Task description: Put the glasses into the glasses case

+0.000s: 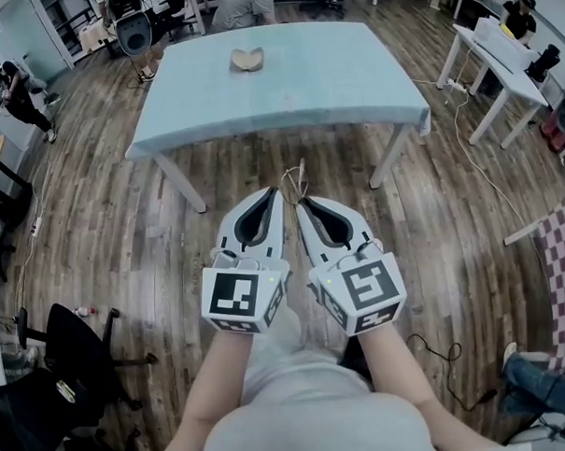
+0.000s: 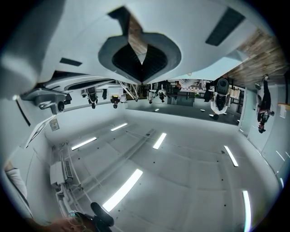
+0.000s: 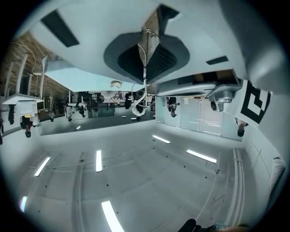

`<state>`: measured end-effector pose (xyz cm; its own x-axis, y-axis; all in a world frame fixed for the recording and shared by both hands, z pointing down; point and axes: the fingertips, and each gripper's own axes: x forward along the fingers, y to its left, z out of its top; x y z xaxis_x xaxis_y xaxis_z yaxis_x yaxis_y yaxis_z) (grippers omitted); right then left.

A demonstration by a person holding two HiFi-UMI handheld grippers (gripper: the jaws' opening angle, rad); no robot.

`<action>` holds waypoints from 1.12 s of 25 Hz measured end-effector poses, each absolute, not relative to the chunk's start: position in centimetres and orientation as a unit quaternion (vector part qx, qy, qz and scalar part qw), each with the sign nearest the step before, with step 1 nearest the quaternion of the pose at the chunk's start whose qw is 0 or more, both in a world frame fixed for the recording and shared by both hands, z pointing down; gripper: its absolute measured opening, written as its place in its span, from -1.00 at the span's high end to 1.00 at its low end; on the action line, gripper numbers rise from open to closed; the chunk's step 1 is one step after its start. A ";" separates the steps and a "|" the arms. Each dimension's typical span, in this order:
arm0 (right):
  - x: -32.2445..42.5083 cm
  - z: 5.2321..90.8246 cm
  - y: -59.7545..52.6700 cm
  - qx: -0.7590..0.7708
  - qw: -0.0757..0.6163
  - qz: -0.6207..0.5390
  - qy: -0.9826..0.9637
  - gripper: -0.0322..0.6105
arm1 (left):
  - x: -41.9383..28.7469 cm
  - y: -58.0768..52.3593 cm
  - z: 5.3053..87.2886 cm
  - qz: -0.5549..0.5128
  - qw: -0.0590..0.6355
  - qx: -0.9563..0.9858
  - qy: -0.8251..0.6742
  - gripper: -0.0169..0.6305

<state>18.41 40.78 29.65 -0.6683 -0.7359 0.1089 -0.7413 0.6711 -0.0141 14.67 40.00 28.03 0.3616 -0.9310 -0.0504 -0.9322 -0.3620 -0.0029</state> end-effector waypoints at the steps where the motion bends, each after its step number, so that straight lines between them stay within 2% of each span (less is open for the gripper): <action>1: 17.9 29.6 39.9 0.404 0.048 0.029 -0.913 0.81 | 14.1 39.1 28.0 0.020 0.015 -0.825 0.565 0.92; 12: 13.5 28.9 30.1 0.419 0.057 0.020 -0.906 0.81 | 8.5 30.0 28.4 0.033 -0.020 -0.829 0.558 0.92; 28: 7.5 29.8 21.5 0.433 0.075 0.031 -0.898 0.81 | 2.6 21.1 28.2 0.043 -0.013 -0.833 0.551 0.92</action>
<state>7.53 21.45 29.77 -0.6143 -0.7723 0.1620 -0.7816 0.6237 0.0099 2.55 21.07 28.22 0.3891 -0.9194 -0.0578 -0.9171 -0.3925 0.0692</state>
